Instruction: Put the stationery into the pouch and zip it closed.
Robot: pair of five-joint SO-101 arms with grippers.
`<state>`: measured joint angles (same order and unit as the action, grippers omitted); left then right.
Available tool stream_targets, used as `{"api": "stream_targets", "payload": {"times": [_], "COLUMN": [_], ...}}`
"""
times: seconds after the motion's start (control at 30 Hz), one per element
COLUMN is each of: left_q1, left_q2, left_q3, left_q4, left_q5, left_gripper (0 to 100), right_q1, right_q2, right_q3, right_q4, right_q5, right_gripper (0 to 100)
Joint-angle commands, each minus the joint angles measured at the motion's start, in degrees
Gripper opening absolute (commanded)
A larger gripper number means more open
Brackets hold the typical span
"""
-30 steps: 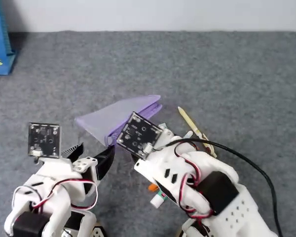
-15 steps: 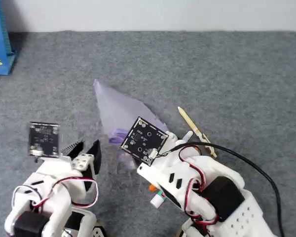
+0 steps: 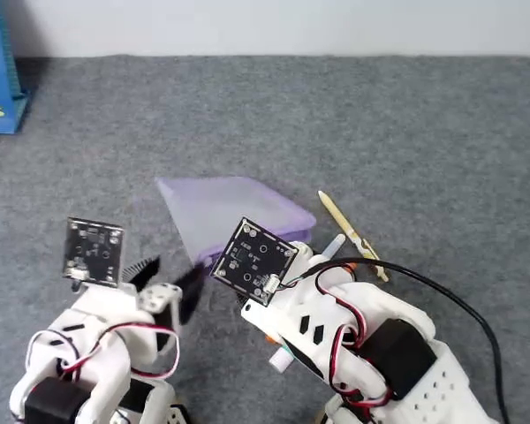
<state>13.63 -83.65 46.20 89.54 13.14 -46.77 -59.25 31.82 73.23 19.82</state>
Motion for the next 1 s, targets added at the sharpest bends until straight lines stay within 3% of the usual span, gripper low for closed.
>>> {"api": "stream_targets", "payload": {"times": [0.0,0.27,0.67,0.97], "left_q1": [3.8,-2.2,-2.7,-2.7], "left_q2": [-0.2,0.1,0.2,0.2], "left_q3": [-5.6,0.1,6.5,7.7], "left_q4": [3.8,-1.5,-5.8,-7.5], "left_q5": [-0.8,-0.9,-1.2,-5.1], "left_gripper": [25,25,25,14], "right_q1": [-0.5,-0.7,-0.7,-0.7], "right_q2": [-1.1,-1.3,-1.7,-1.7], "right_q3": [-0.4,-0.5,-0.8,-0.8], "right_q4": [0.1,0.3,0.6,0.7], "right_q5": [-0.4,-0.4,-0.4,-0.4], "right_gripper": [0.8,0.8,0.8,0.8]}}
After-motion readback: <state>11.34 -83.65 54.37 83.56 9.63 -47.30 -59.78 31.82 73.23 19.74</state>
